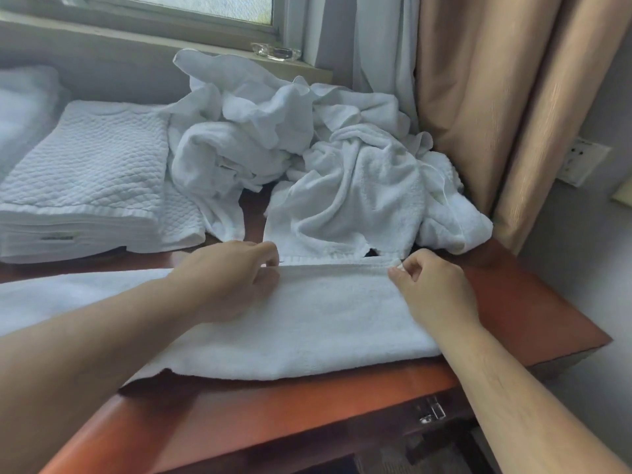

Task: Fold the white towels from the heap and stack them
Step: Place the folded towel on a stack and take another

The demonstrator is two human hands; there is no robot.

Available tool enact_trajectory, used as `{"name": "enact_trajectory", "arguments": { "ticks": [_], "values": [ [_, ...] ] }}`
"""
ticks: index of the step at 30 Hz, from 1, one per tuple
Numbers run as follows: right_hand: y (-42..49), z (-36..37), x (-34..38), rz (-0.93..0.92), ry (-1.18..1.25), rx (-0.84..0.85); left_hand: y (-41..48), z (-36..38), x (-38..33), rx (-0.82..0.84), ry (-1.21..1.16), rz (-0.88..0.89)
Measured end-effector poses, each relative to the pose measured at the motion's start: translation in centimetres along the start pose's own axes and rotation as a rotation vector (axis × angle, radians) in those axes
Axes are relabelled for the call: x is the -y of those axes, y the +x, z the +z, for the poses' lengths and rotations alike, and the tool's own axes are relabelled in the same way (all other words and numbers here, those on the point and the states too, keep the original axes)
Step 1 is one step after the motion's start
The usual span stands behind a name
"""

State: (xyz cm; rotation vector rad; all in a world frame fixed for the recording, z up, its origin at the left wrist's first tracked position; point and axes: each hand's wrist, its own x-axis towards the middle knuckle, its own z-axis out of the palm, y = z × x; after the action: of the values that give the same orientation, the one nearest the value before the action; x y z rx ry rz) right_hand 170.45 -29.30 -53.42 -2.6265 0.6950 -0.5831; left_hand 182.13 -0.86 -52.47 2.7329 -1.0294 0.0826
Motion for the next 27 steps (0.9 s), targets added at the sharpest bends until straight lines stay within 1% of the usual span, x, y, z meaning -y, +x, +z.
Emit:
{"name": "enact_trajectory", "arguments": {
  "ticks": [3, 4, 6, 8, 13, 15, 18, 20, 22, 25, 27],
  "values": [
    [-0.9, -0.5, 1.3, -0.119, -0.120, -0.118, -1.4, -0.4, 0.6, -0.005, -0.060, -0.028],
    [-1.4, -0.5, 2.1, -0.170, -0.122, -0.136, -2.1, -0.7, 1.0, -0.010, -0.103, -0.041],
    [-2.8, -0.2, 4.6, -0.274, -0.070, -0.119, -4.0, -1.8, 2.1, -0.044, -0.226, -0.081],
    [-4.8, 0.7, 7.6, -0.371, 0.013, -0.056, -6.5, -3.0, 3.9, -0.101, -0.318, -0.146],
    [-10.7, 3.3, 16.3, -0.683, 0.202, 0.091, -15.7, -5.3, 10.3, -0.284, -0.420, -0.357],
    [-13.1, 4.2, 19.9, -0.822, 0.255, 0.197, -20.4, -6.0, 12.9, -0.366, -0.405, -0.454],
    [-16.1, 5.6, 24.5, -0.999, 0.229, 0.295, -26.5, -6.7, 16.0, -0.461, -0.342, -0.598],
    [-17.3, 6.4, 27.0, -1.087, 0.188, 0.364, -29.3, -6.8, 17.5, -0.444, -0.336, -0.638],
    [-18.0, 7.2, 29.2, -1.164, 0.125, 0.446, -31.3, -6.6, 18.6, -0.399, -0.314, -0.640],
    [-19.1, 8.3, 31.7, -1.282, 0.074, 0.525, -33.2, -6.1, 19.8, -0.348, -0.223, -0.576],
    [-19.8, 8.8, 32.8, -1.356, 0.085, 0.526, -33.6, -6.0, 20.5, -0.298, -0.159, -0.516]
  ]
}}
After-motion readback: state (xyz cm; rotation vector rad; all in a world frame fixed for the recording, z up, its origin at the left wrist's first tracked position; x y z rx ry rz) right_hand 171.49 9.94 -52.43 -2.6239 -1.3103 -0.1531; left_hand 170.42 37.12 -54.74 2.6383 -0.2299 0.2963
